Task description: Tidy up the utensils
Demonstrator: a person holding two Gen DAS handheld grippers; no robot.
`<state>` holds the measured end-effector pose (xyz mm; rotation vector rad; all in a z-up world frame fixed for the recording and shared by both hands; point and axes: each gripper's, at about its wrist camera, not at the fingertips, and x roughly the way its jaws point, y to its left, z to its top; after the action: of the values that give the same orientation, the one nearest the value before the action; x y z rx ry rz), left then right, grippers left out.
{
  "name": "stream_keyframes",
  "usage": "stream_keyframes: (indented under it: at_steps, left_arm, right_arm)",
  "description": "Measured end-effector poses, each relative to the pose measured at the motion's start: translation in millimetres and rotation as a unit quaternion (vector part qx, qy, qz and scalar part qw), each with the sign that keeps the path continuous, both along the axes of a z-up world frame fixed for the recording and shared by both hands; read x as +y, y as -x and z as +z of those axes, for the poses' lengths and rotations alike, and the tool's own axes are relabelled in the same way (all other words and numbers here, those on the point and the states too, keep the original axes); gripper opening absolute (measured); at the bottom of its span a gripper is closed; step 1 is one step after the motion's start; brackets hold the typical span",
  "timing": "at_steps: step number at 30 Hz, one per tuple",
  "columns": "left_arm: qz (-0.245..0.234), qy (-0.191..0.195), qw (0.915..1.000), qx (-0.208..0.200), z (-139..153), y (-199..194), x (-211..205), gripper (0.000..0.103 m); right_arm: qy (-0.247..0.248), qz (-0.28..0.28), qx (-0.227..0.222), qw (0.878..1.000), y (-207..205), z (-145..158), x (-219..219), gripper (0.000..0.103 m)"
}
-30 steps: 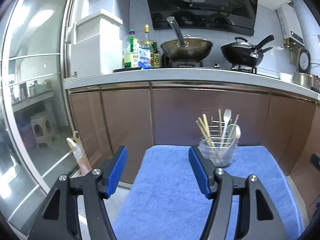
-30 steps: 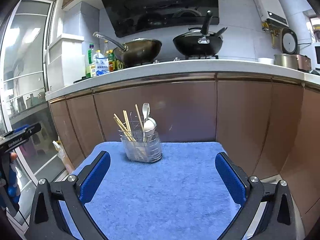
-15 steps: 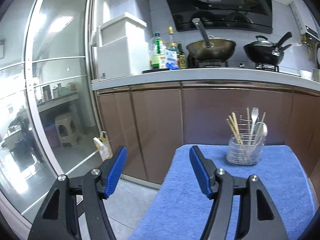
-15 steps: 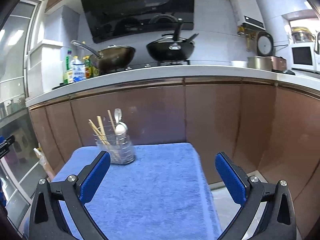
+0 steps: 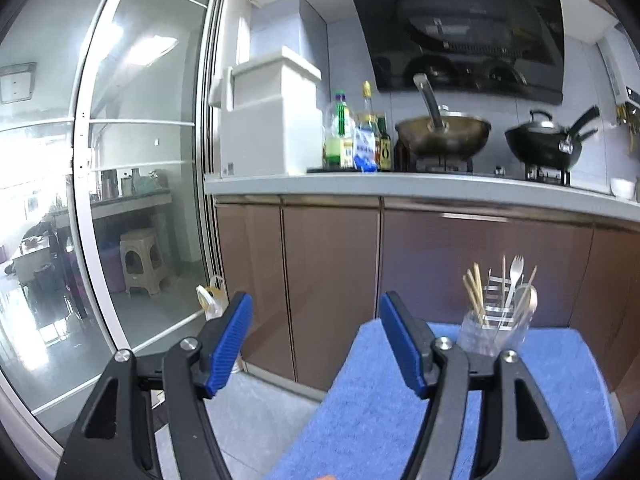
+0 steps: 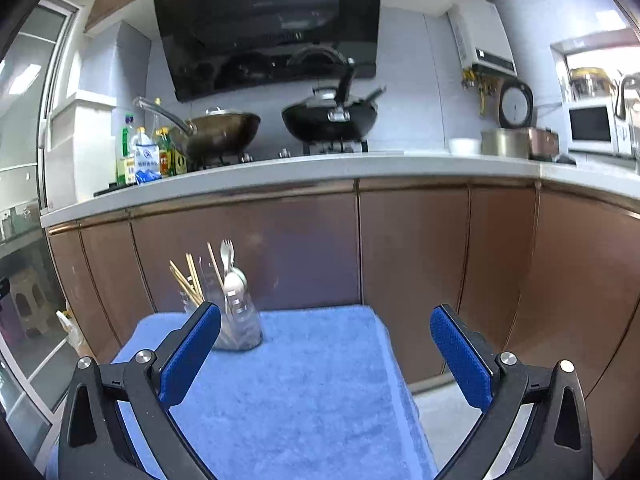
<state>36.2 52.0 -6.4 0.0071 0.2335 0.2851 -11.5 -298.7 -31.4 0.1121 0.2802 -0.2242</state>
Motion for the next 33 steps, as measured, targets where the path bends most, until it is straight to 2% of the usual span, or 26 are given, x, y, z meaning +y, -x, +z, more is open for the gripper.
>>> stream_keyframes:
  at_steps: [5, 16, 23, 33]
  left_arm:
    - [-0.015, -0.001, 0.9999, -0.008, 9, 5, -6, 0.072]
    - [-0.035, 0.006, 0.9991, -0.022, 21, 5, -21, 0.072]
    - [-0.044, 0.009, 0.9987, -0.024, 23, 4, -25, 0.072]
    - [-0.043, 0.008, 0.9987, -0.028, 23, 6, -26, 0.072]
  right_arm:
    - [-0.002, 0.001, -0.015, 1.000, 4, 12, 6, 0.103]
    - [0.033, -0.003, -0.032, 0.999, 14, 34, 20, 0.103]
    - [0.055, -0.001, -0.034, 0.998, 14, 39, 29, 0.103]
    - [0.062, 0.014, -0.034, 0.997, 13, 37, 36, 0.103]
